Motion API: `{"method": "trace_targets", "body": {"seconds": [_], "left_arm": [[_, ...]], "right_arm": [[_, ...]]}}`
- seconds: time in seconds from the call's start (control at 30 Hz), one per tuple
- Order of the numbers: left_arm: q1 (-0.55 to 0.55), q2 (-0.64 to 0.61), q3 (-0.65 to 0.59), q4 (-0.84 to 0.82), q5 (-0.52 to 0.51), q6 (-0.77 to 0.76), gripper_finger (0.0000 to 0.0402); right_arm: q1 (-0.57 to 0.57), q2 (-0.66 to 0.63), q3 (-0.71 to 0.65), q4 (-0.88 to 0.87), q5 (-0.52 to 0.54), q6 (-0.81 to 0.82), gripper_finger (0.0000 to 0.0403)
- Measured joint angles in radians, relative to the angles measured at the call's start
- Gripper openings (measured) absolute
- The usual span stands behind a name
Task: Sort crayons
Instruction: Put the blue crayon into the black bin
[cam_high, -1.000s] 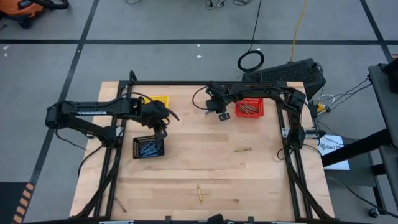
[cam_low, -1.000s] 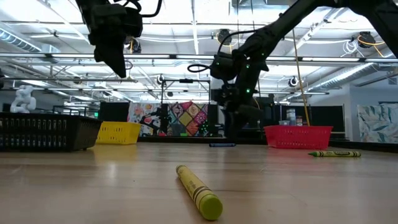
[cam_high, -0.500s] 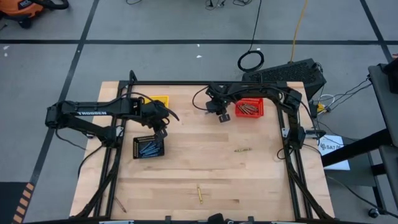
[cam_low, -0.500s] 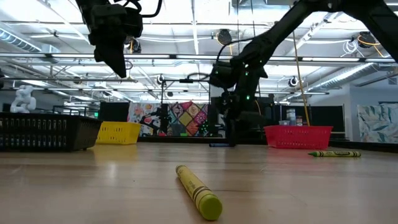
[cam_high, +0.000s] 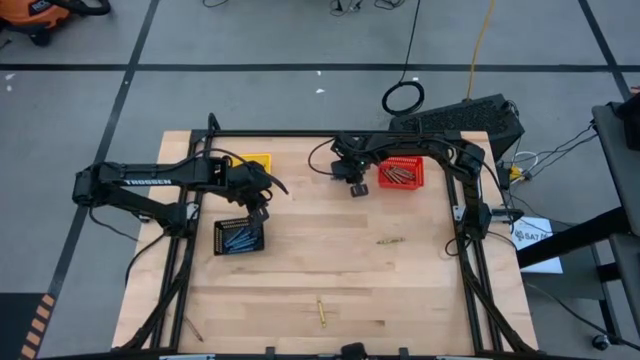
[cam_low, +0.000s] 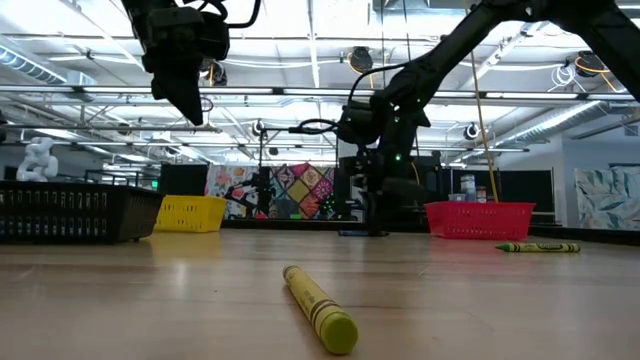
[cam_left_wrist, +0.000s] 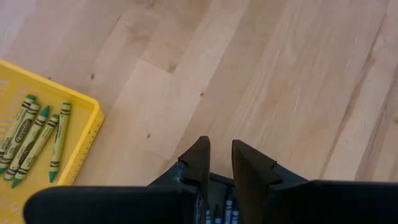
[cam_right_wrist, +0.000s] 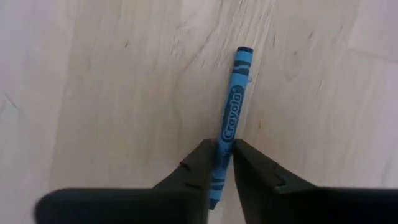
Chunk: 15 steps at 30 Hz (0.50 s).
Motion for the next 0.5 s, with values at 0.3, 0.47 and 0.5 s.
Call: {"method": "trace_targets", "body": {"seconds": [0.3,0.47,0.5], "left_arm": [[0.000,0.000,0.000,0.005,-0.027,0.000,0.0064],[0.000,0.000,0.000,0.010,-0.101,-0.024,0.0064],[0.000,0.000,0.000,0.010,-0.105,-0.025,0.0064]], "right_arm": [[0.005,0.002,-0.001,-0.038,0.004,0.184,0.0005],[0.006,0.004,0.010,-0.078,0.004,0.294,0.0002],[0.006,0.005,0.020,-0.091,0.004,0.310,0.0002]]}}
